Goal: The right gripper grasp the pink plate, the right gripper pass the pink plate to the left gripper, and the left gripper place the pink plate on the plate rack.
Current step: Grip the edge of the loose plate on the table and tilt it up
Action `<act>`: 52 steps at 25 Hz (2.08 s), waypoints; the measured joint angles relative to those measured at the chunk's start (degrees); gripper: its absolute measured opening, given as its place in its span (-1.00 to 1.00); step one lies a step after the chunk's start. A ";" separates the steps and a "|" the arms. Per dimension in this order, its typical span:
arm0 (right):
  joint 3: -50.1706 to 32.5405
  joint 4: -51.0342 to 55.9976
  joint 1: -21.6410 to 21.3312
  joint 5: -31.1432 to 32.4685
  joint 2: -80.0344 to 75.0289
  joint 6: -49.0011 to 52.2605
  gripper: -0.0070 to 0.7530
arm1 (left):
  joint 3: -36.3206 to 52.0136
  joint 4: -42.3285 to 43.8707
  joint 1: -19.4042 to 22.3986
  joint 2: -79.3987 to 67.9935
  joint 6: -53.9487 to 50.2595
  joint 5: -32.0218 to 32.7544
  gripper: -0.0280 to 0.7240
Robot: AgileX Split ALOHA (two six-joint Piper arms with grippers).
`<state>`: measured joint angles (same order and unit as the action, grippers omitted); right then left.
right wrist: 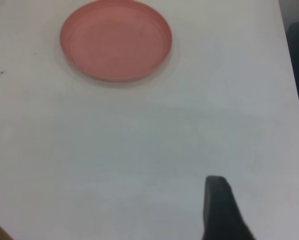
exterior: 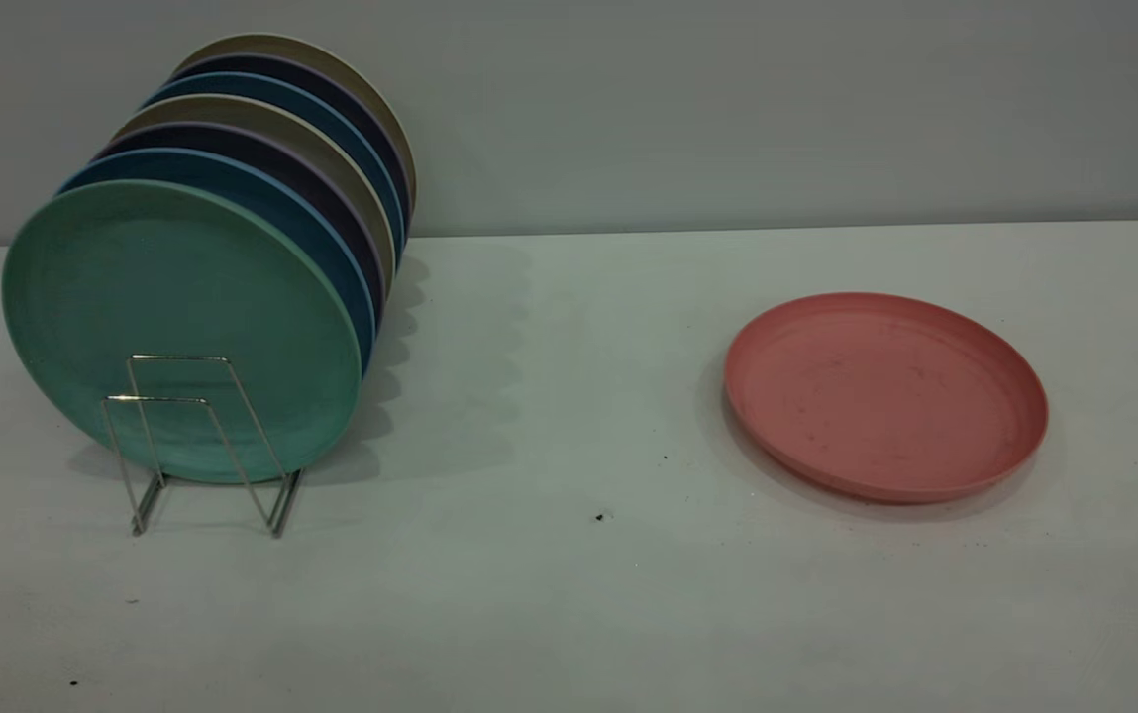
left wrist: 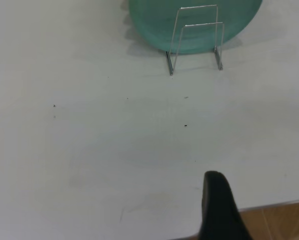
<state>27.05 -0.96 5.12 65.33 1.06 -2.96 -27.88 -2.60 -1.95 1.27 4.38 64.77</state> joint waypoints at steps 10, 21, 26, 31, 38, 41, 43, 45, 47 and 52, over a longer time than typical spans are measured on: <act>0.00 3.24 0.00 0.00 0.00 0.00 0.08 | 0.00 0.06 0.00 0.00 0.00 0.00 0.32; 5.86 5.96 0.00 -8.82 -22.77 -0.19 0.13 | -7.22 0.26 0.00 -16.21 -2.96 -13.51 0.47; 9.72 7.91 0.00 -14.78 -38.03 -2.10 0.33 | -11.84 -0.61 0.00 -34.87 4.43 -18.70 0.65; 10.56 14.59 0.00 -22.14 -50.92 -9.05 0.39 | -16.44 -4.67 0.00 -51.74 10.34 -24.25 0.64; 11.10 26.91 0.00 -32.76 -69.99 -19.77 0.39 | -22.61 -21.19 0.00 -70.20 24.25 -30.44 0.64; 12.90 31.15 0.00 -37.52 -78.43 -24.31 0.39 | -25.77 -32.21 0.00 -77.29 32.20 -30.46 0.64; 15.49 33.16 -0.69 -39.35 -84.28 -26.34 0.39 | -28.27 -38.83 0.00 -82.29 37.40 -30.12 0.64; 19.15 35.35 -2.80 -39.19 -90.91 -27.47 0.39 | -31.01 -44.79 -0.12 -86.68 40.93 -28.44 0.64; 23.61 37.71 -5.46 -36.68 -96.56 -29.94 0.40 | -34.01 -47.02 -1.37 -90.90 42.99 -27.27 0.64; 34.03 46.81 -10.92 -27.76 -108.78 -39.44 0.40 | -41.36 -45.46 -7.48 -99.49 43.11 -26.95 0.64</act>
<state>61.08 45.85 -5.80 37.57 -107.72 -42.40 -69.24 -48.07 -9.42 -98.22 47.49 37.82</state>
